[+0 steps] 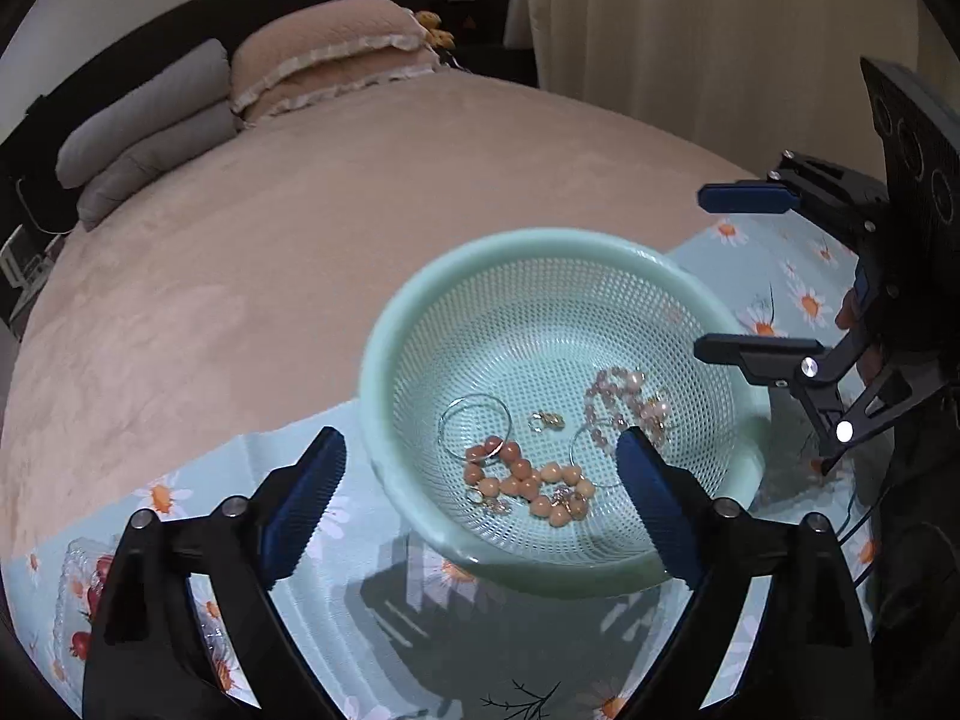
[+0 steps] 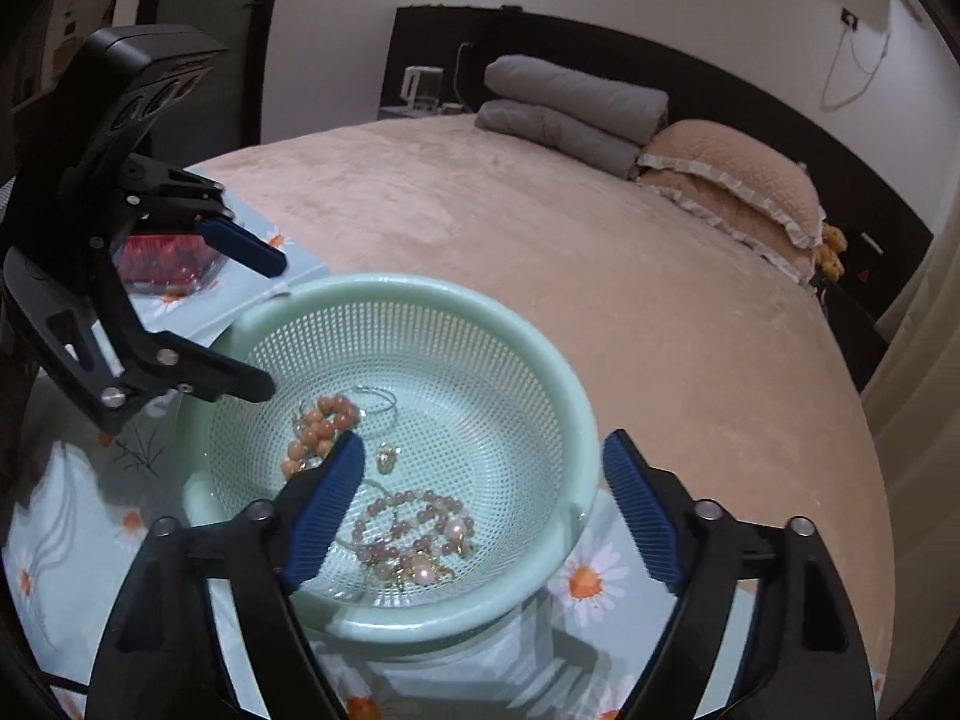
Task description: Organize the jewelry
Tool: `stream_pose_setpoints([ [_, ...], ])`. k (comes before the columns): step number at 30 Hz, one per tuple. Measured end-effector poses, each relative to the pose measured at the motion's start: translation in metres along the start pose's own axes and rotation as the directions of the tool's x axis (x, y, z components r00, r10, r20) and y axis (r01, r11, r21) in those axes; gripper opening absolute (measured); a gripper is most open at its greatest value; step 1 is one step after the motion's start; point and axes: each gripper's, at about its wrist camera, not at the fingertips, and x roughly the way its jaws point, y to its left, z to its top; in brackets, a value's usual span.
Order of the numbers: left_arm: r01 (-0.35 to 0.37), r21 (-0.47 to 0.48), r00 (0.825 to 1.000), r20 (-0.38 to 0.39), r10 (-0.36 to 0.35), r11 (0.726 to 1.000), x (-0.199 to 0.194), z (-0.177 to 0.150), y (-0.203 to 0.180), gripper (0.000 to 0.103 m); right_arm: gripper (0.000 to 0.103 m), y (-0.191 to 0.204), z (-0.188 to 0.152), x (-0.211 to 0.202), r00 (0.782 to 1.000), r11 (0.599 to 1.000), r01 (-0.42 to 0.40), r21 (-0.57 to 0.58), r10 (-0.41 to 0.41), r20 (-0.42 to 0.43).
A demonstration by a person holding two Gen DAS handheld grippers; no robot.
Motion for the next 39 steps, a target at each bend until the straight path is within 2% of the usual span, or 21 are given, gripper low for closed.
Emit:
stream_pose_setpoints([
  [3, -0.088, -0.052, 0.995, 0.047, 0.090, 0.995, -0.024, -0.005, 0.006, 0.097, 0.087, -0.004, 0.003, -0.012, 0.999, 0.998, 0.016, 0.059, -0.019, 0.043],
  [7, -0.248, -0.094, 0.967, 0.040, 0.253, 0.964, -0.038, -0.014, 0.007, 0.097, 0.088, -0.001, 0.005, -0.022, 0.995, 0.990, 0.063, 0.129, -0.072, 0.067],
  [11, -0.301, -0.162, 0.952, 0.003, 0.305, 0.940, -0.049, -0.034, 0.009, 0.097, 0.090, 0.009, 0.002, -0.030, 0.989, 0.970, 0.119, 0.210, -0.135, 0.067],
  [16, -0.310, -0.207, 0.948, 0.000, 0.317, 0.928, -0.063, -0.068, -0.011, 0.097, 0.090, 0.030, -0.022, -0.048, 0.985, 0.952, 0.150, 0.268, -0.169, 0.046],
  [18, -0.342, -0.250, 0.935, 0.002, 0.354, 0.906, -0.070, -0.081, -0.020, 0.097, 0.090, 0.039, -0.033, -0.057, 0.978, 0.938, 0.187, 0.292, -0.206, 0.034],
  [19, -0.338, -0.269, 0.935, 0.009, 0.354, 0.902, -0.075, -0.088, -0.025, 0.097, 0.090, 0.044, -0.039, -0.061, 0.976, 0.932, 0.199, 0.303, -0.216, 0.022],
  [22, -0.290, -0.305, 0.952, 0.009, 0.307, 0.907, -0.086, -0.111, -0.038, 0.097, 0.090, 0.057, -0.059, -0.076, 0.975, 0.912, 0.209, 0.352, -0.221, -0.008],
  [24, -0.281, -0.327, 0.954, 0.003, 0.298, 0.902, -0.092, -0.124, -0.047, 0.097, 0.090, 0.066, -0.070, -0.090, 0.974, 0.897, 0.215, 0.386, -0.227, -0.016],
  [27, -0.311, -0.315, 0.945, 0.000, 0.328, 0.897, -0.100, -0.140, -0.065, 0.097, 0.090, 0.078, -0.085, -0.107, 0.980, 0.890, 0.187, 0.415, -0.197, -0.018],
  [30, -0.371, -0.265, 0.922, 0.012, 0.388, 0.890, -0.108, -0.150, -0.086, 0.097, 0.090, 0.091, -0.093, -0.113, 0.974, 0.890, 0.226, 0.396, -0.219, -0.064],
  [33, -0.350, -0.240, 0.929, 0.037, 0.369, 0.905, -0.118, -0.156, -0.100, 0.097, 0.090, 0.100, -0.099, -0.126, 0.969, 0.886, 0.247, 0.394, -0.234, -0.081],
  [39, -0.331, -0.261, 0.930, 0.071, 0.360, 0.907, -0.144, -0.161, -0.110, 0.097, 0.091, 0.112, -0.097, -0.151, 0.970, 0.887, 0.241, 0.394, -0.224, -0.089],
])
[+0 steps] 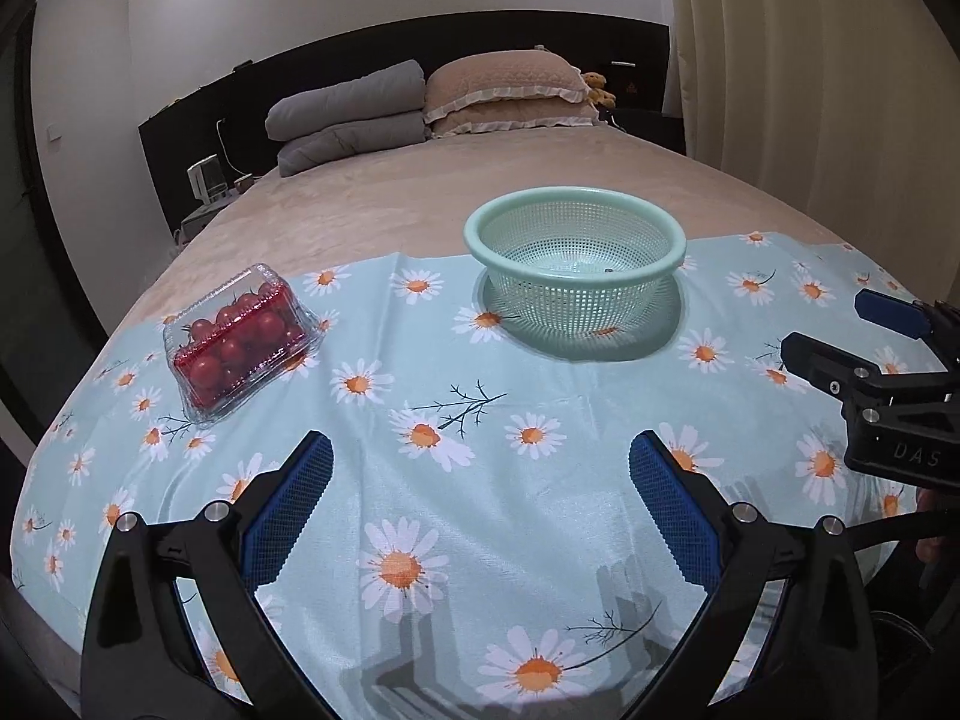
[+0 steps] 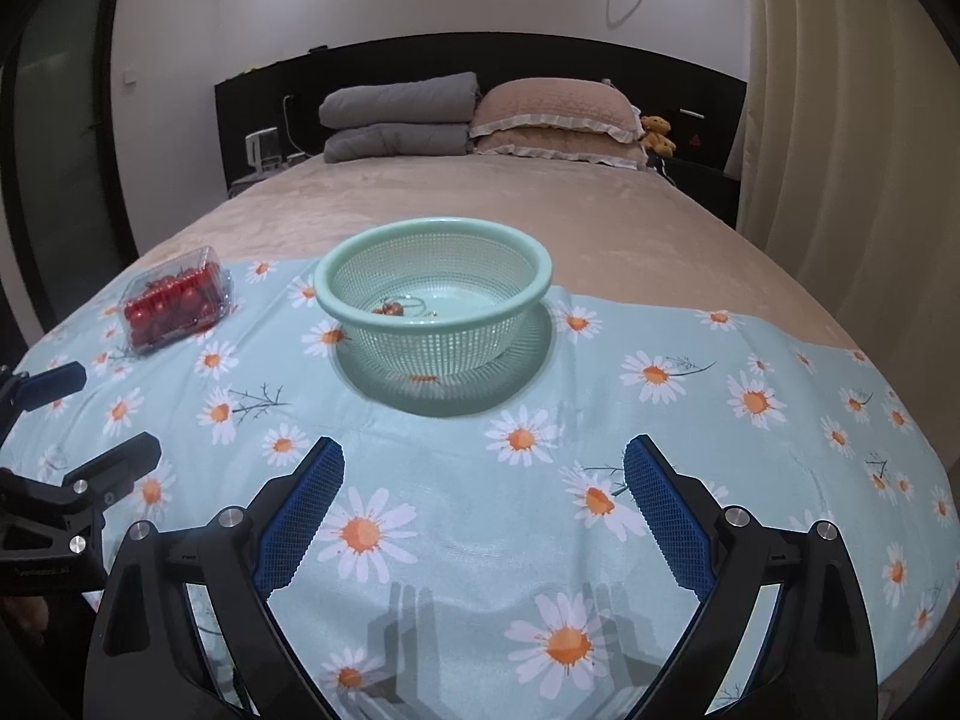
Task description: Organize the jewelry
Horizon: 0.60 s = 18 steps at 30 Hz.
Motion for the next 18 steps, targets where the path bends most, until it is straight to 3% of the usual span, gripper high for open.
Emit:
stream_pose_setpoints([
  [5, -0.004, -0.013, 1.000, 0.020, 0.004, 1.000, -0.015, -0.002, 0.002, 0.097, 0.091, 0.012, 0.001, -0.018, 1.000, 1.000, -0.002, -0.029, 0.002, 0.003],
  [14, 0.019, -0.144, 1.000, 0.026, -0.016, 0.989, -0.046, -0.012, 0.012, 0.097, 0.092, 0.033, -0.005, -0.055, 0.999, 0.998, -0.043, -0.054, 0.044, 0.025],
  [18, 0.005, -0.125, 1.000, 0.028, -0.001, 0.992, -0.058, -0.015, 0.008, 0.097, 0.093, 0.040, -0.008, -0.069, 0.997, 0.997, -0.061, -0.048, 0.063, 0.036],
])
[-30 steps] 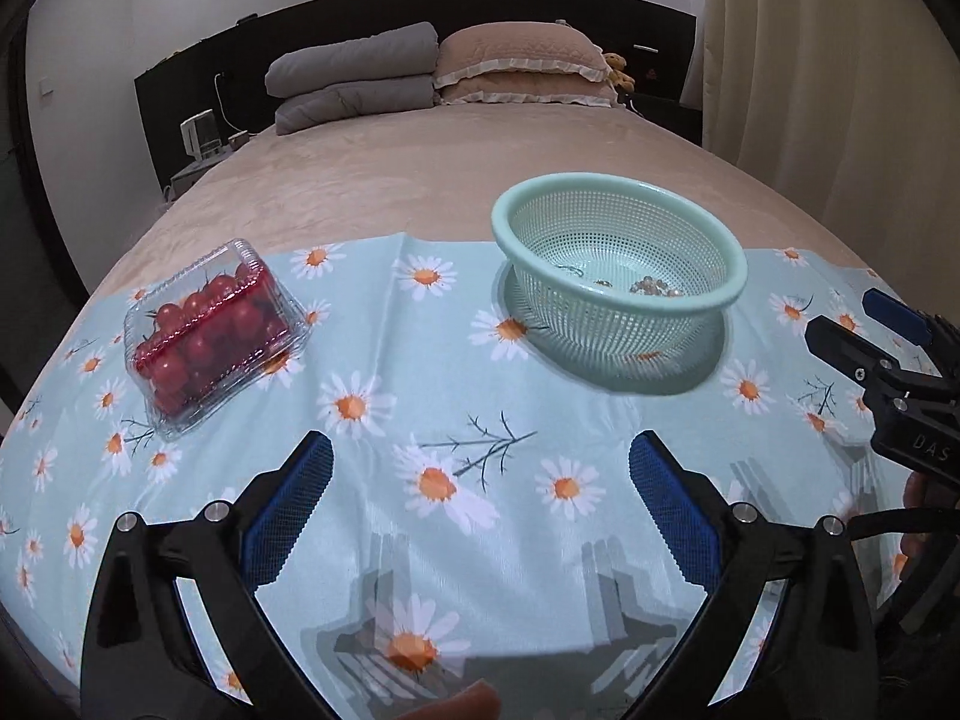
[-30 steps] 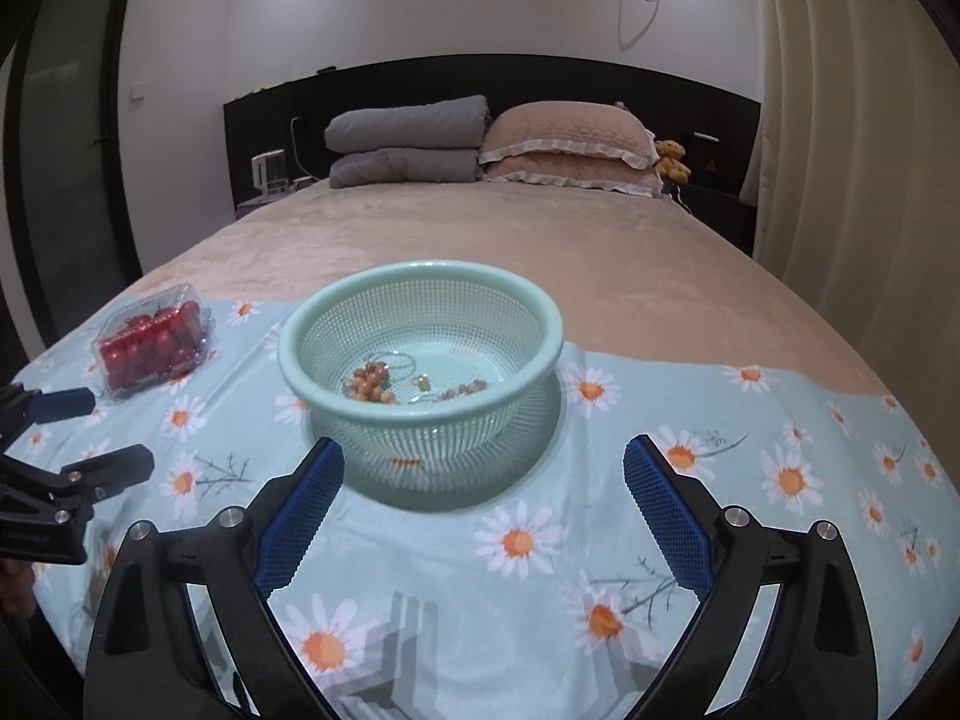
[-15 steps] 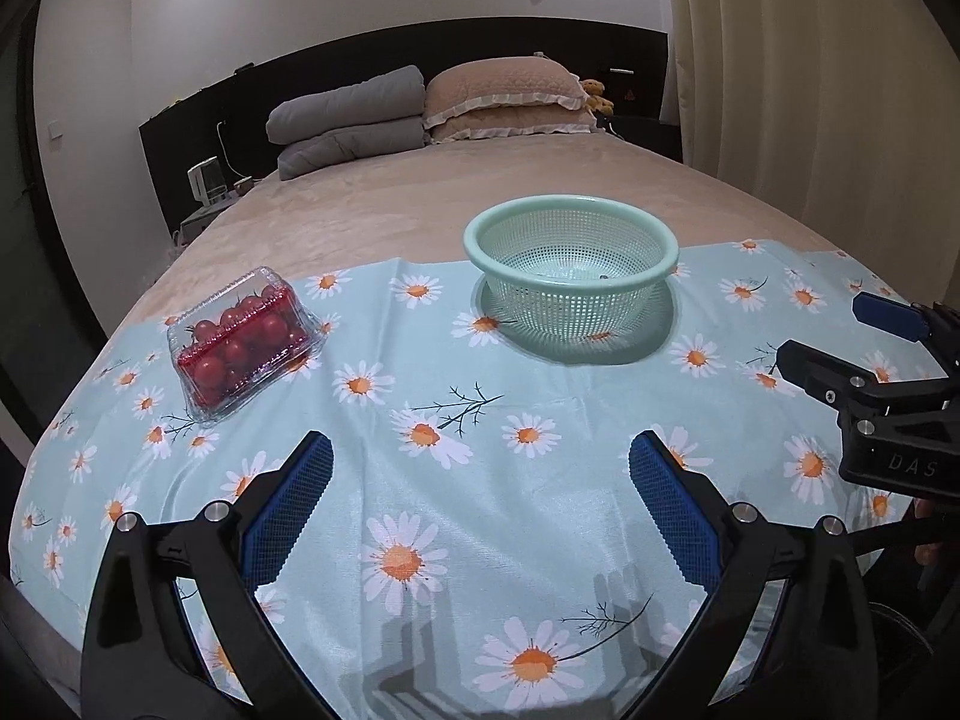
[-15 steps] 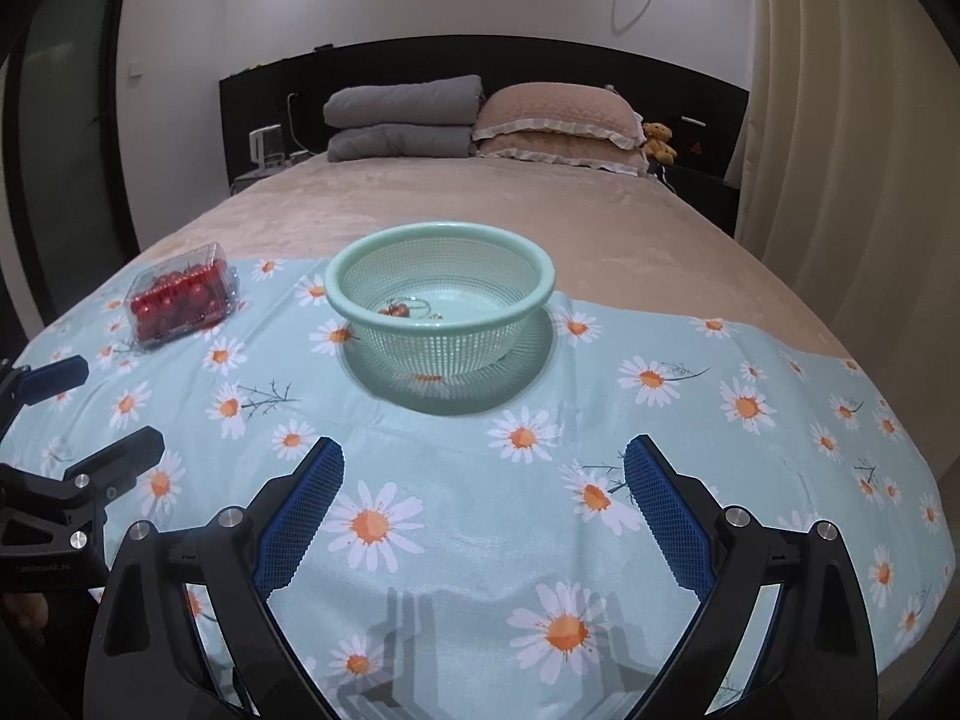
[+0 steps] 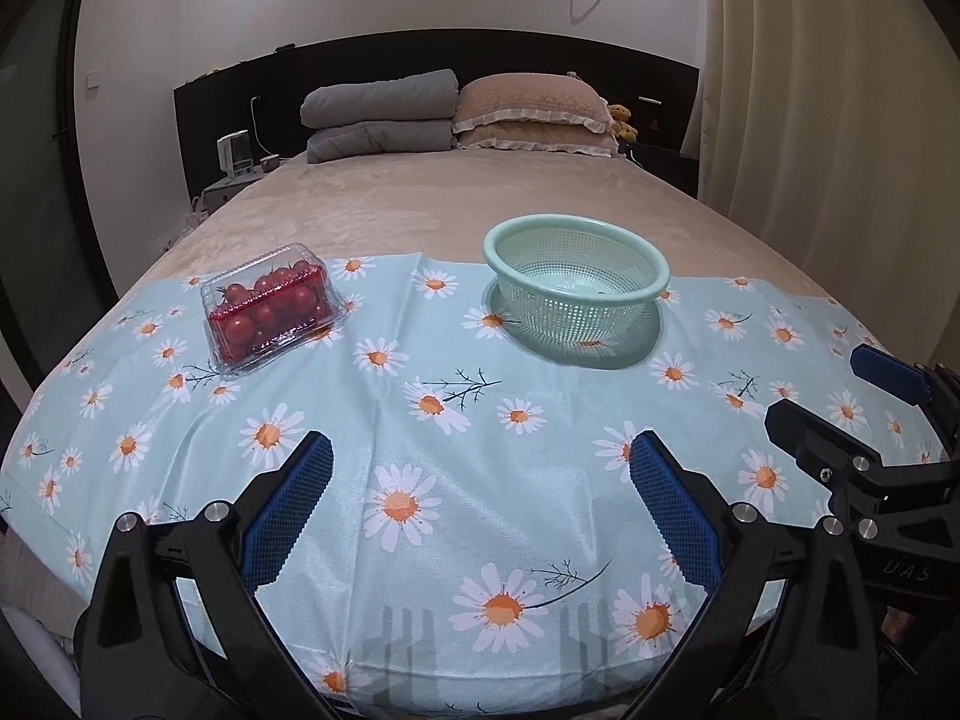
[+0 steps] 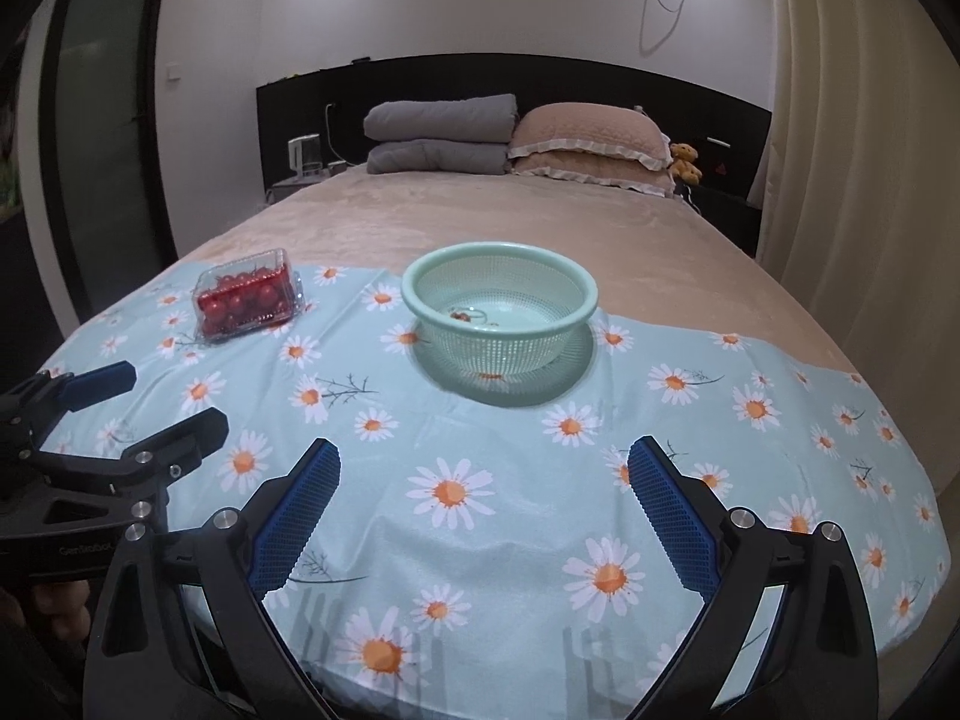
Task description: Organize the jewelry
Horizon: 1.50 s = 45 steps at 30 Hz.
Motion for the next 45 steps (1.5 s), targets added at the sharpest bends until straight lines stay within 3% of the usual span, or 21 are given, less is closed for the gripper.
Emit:
stream_pose_setpoints([
  [16, -0.076, -0.034, 0.996, -0.049, 0.074, 0.997, -0.009, -0.002, 0.009, 0.097, 0.094, 0.001, -0.002, -0.019, 0.998, 0.998, 0.058, -0.025, -0.057, 0.024],
  [28, -0.080, -0.026, 0.996, -0.047, 0.079, 0.996, -0.017, -0.003, 0.010, 0.097, 0.094, -0.002, -0.004, -0.030, 0.994, 0.995, 0.096, -0.022, -0.095, 0.055],
  [45, -0.062, -0.023, 0.994, -0.089, 0.059, 0.998, -0.016, -0.011, 0.007, 0.097, 0.095, -0.002, -0.013, -0.028, 0.995, 0.994, 0.095, -0.050, -0.094, 0.015],
])
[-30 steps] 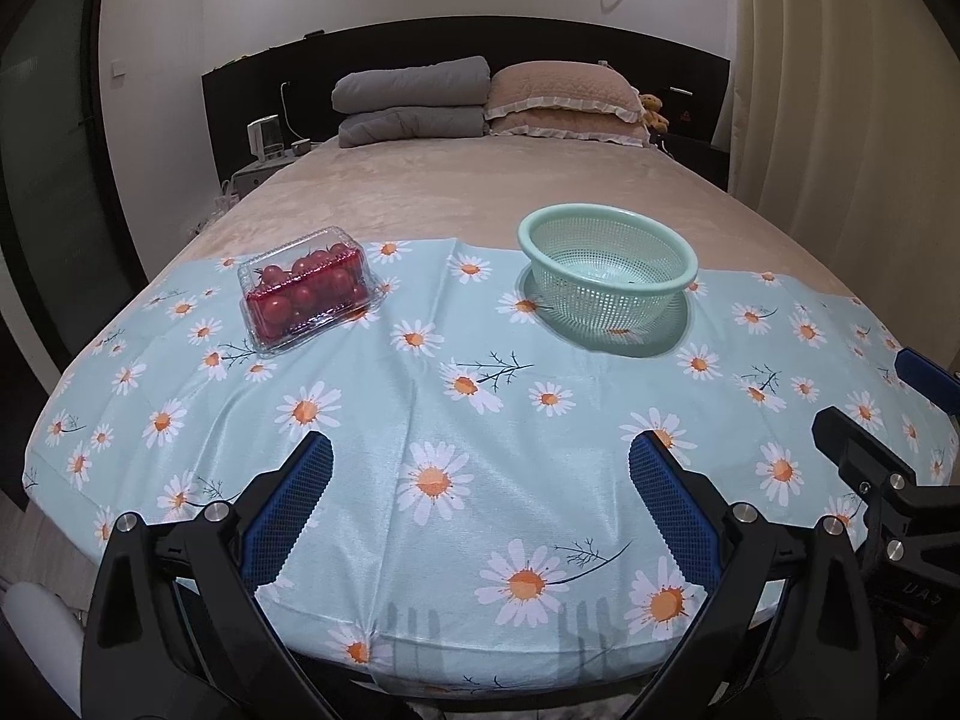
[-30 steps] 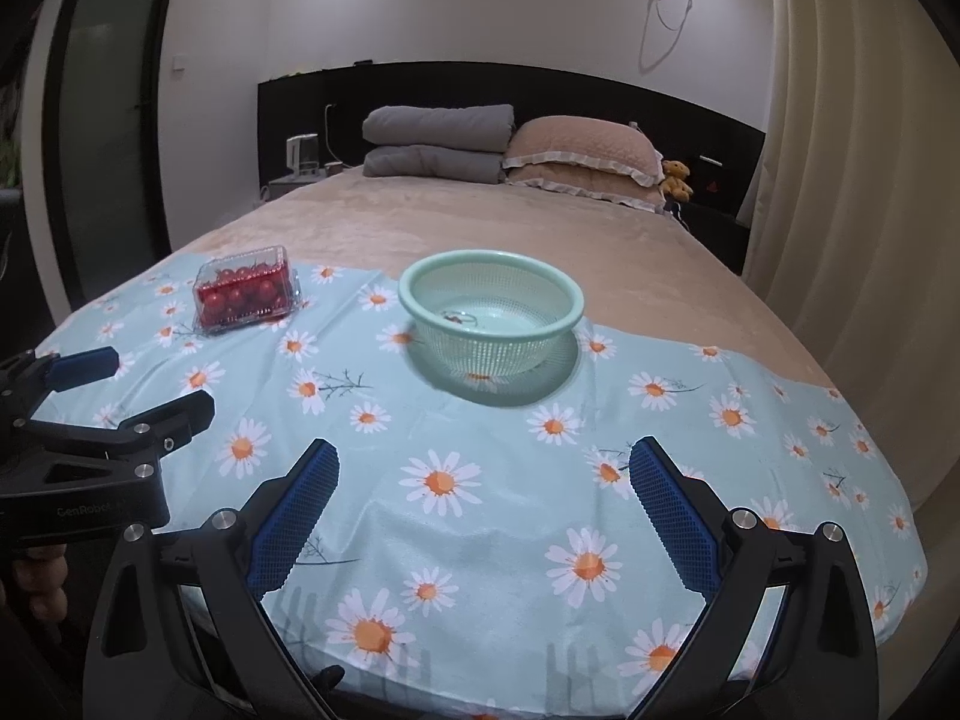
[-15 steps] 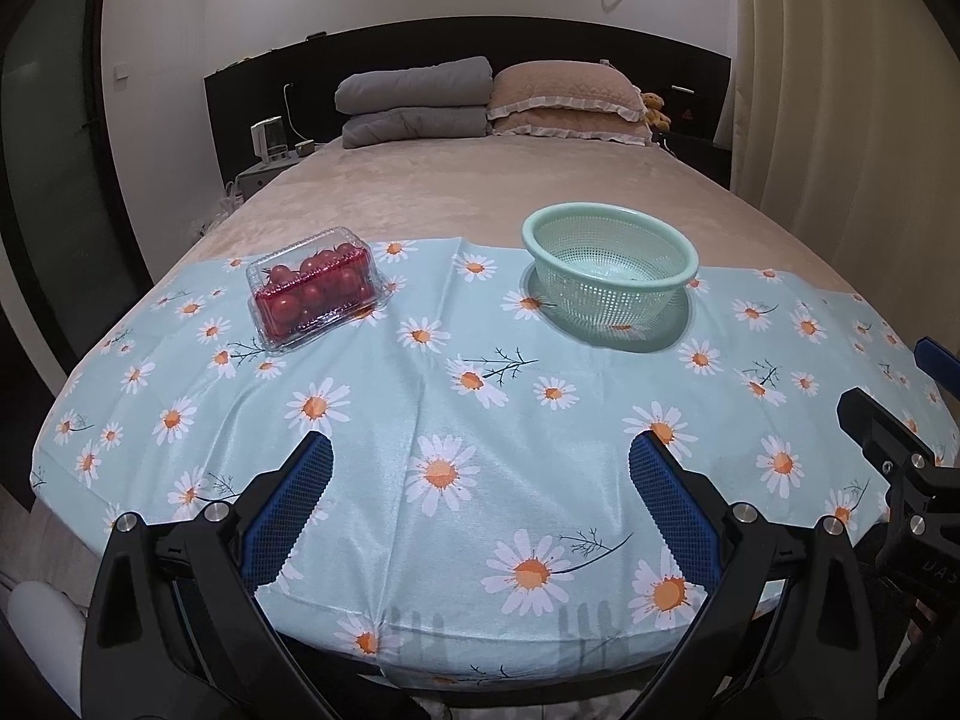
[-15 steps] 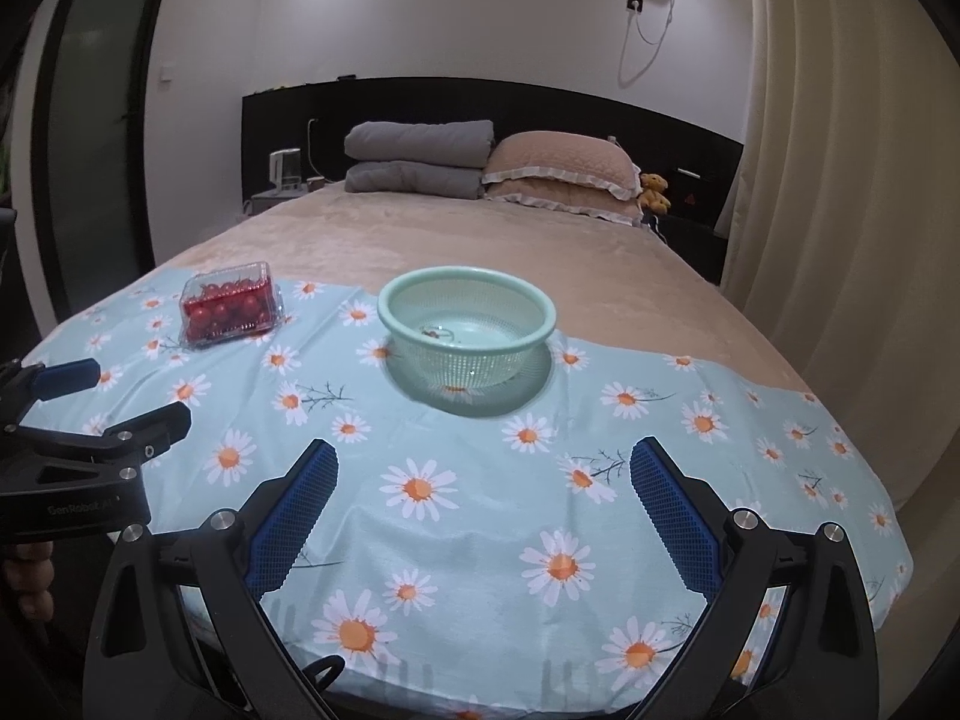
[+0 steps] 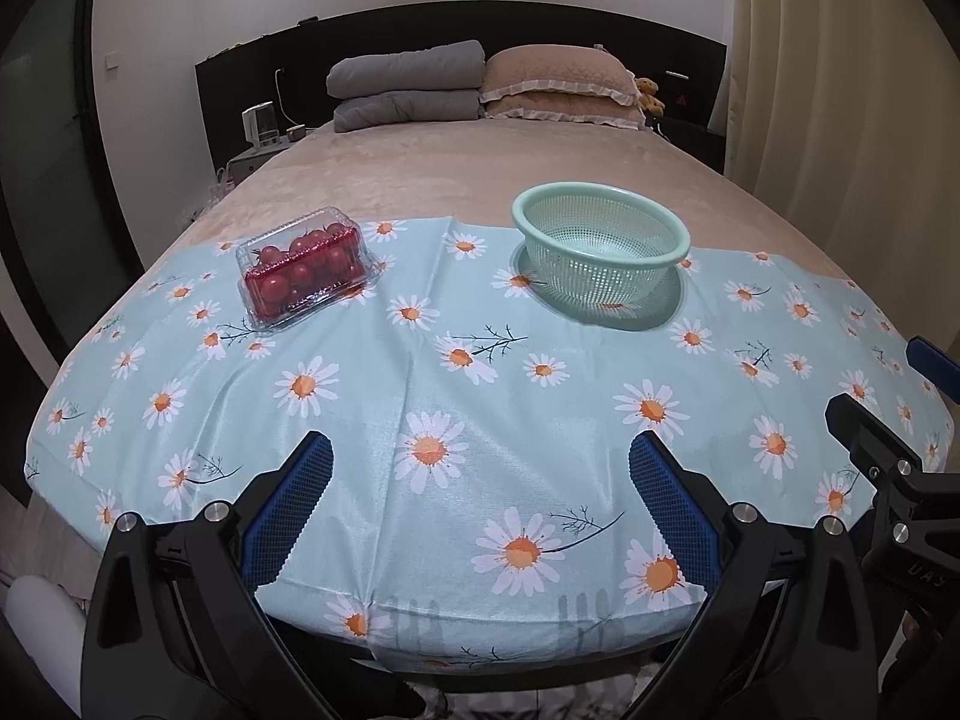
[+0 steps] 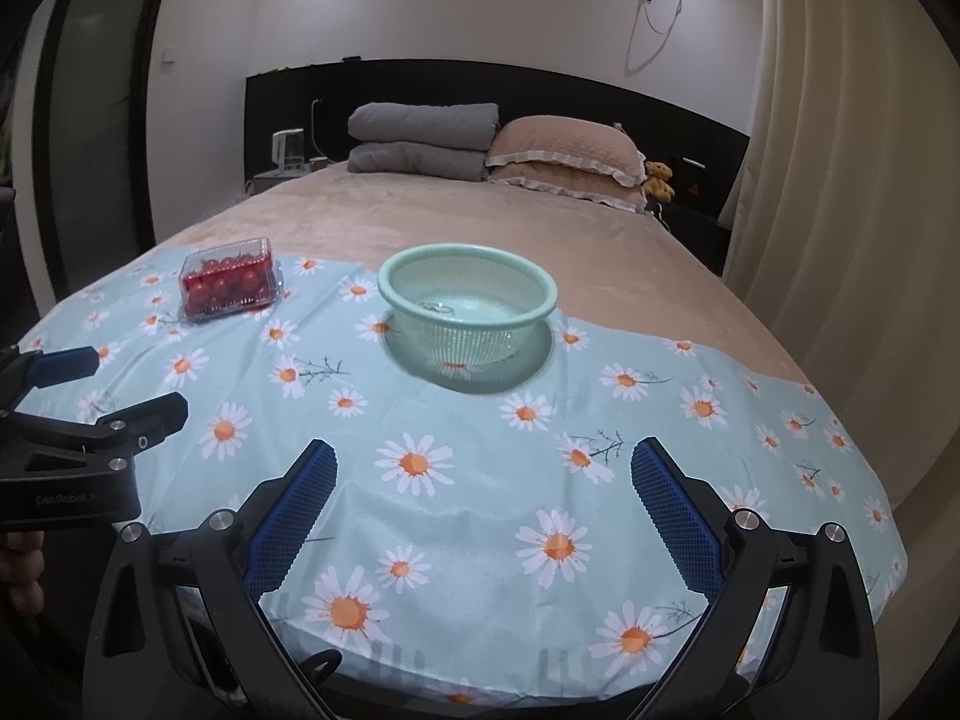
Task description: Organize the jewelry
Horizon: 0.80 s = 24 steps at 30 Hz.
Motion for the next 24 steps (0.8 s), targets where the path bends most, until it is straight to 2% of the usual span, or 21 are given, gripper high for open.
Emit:
stream_pose_setpoints([
  [13, -0.004, -0.006, 1.000, -0.013, 0.004, 1.000, -0.0006, -0.0025, 0.0014, 0.097, 0.095, -0.0017, -0.0012, 0.0002, 1.000, 1.000, 0.000, 0.002, 0.000, -0.009],
  [16, -0.025, -0.006, 0.999, -0.020, 0.025, 1.000, 0.0000, -0.0025, 0.0011, 0.097, 0.095, -0.0060, -0.0022, -0.0012, 1.000, 1.000, 0.006, 0.016, -0.006, -0.007],
  [24, -0.013, 0.009, 1.000, -0.011, 0.013, 1.000, -0.0038, -0.0027, -0.0010, 0.097, 0.095, -0.0081, -0.0043, -0.0016, 1.000, 1.000, 0.012, 0.015, -0.012, -0.007],
])
